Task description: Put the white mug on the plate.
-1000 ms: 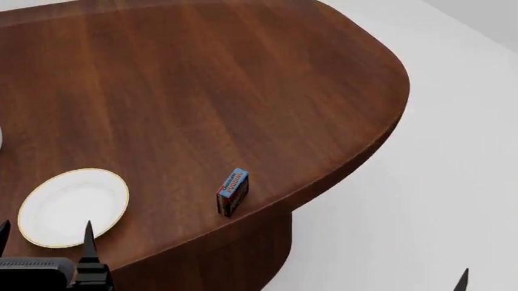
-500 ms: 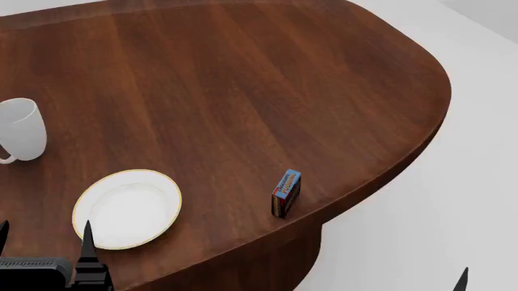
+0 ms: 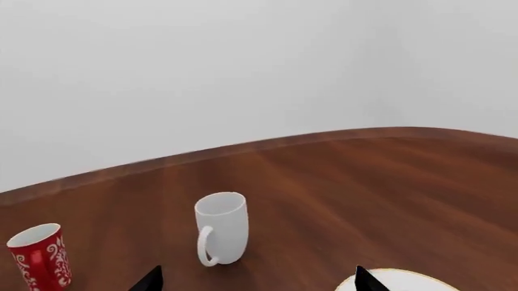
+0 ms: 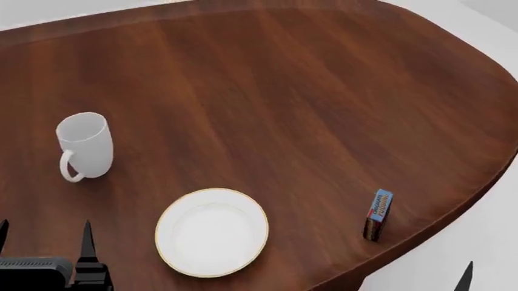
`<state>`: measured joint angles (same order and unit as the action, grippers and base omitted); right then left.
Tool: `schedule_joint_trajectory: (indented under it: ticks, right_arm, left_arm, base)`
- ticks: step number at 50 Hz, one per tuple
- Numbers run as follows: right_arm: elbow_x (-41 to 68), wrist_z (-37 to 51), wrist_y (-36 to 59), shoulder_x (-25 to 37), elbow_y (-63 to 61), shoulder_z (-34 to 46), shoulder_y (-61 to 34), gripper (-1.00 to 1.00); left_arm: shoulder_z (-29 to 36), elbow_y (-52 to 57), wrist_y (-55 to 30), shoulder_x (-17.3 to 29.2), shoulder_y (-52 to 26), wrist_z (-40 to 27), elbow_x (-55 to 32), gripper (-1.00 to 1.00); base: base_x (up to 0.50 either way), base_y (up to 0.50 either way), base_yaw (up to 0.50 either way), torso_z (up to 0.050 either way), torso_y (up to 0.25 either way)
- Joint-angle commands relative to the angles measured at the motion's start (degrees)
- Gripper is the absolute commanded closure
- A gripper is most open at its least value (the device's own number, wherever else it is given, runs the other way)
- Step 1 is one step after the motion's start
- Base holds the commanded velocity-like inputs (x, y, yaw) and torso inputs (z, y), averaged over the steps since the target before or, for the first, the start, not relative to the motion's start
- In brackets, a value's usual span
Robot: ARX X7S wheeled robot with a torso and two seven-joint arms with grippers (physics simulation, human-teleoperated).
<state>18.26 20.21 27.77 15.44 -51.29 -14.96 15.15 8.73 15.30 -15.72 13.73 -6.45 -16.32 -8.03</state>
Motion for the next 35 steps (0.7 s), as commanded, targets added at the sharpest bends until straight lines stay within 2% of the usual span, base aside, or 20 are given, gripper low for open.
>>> schedule_joint_trajectory:
  ticks: [1,30,35]
  right_arm:
    - [0.69,0.06,-1.01,0.13,-0.86,-0.80,1.09,-1.00]
    - [1.35,1.18,-3.18,-0.15,-2.13,-1.65,3.57,-1.00]
    - [1.83,1.24,-3.66,-0.15,-2.55,-1.97,3.84,-1.00]
  left_arm:
    - [0.31,1.00,-0.49,0.38,0.22,-0.35,-0.11,-1.00]
    - [0.83,0.50,0.35,0.89,0.47,-1.01,-0.81,-1.00]
    - [0.91,0.34,0.50,0.97,0.50,-1.14,-0.91,-1.00]
  base:
    - [0.45,0.34,0.00,0.000,0.000]
    - [0.46,0.34,0.00,0.000,0.000]
    - [0.45,0.12,0.00,0.000,0.000]
